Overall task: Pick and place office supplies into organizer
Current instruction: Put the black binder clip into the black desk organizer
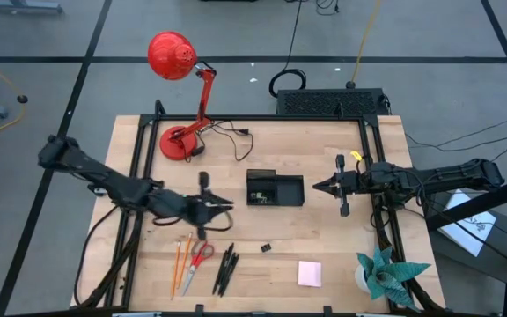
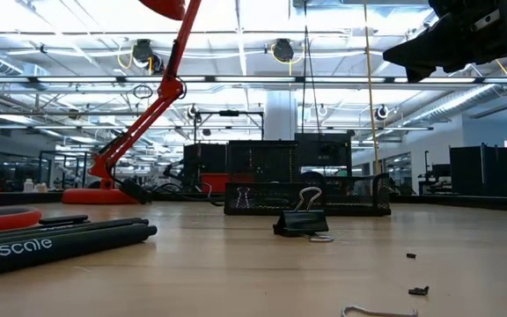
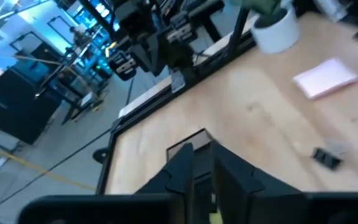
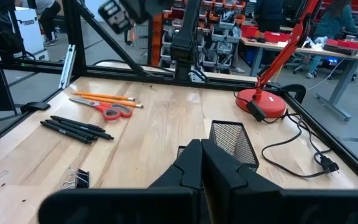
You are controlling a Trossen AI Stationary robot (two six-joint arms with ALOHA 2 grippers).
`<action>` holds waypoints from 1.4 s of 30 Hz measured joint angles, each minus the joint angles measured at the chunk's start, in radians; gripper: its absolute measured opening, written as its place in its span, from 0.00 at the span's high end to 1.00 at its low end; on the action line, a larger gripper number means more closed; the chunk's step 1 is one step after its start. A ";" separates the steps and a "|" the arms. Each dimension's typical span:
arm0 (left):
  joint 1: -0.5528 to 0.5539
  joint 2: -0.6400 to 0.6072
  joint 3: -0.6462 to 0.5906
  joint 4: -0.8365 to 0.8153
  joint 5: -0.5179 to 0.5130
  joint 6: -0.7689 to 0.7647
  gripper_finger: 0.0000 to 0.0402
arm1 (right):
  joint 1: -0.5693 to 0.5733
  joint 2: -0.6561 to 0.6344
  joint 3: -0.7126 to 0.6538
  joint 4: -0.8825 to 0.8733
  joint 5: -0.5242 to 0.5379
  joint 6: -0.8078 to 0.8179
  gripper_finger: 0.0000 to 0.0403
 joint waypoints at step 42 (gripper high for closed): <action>0.024 -0.422 -0.740 0.652 0.083 -0.228 0.99 | 0.365 0.801 0.276 0.271 0.231 -0.116 1.00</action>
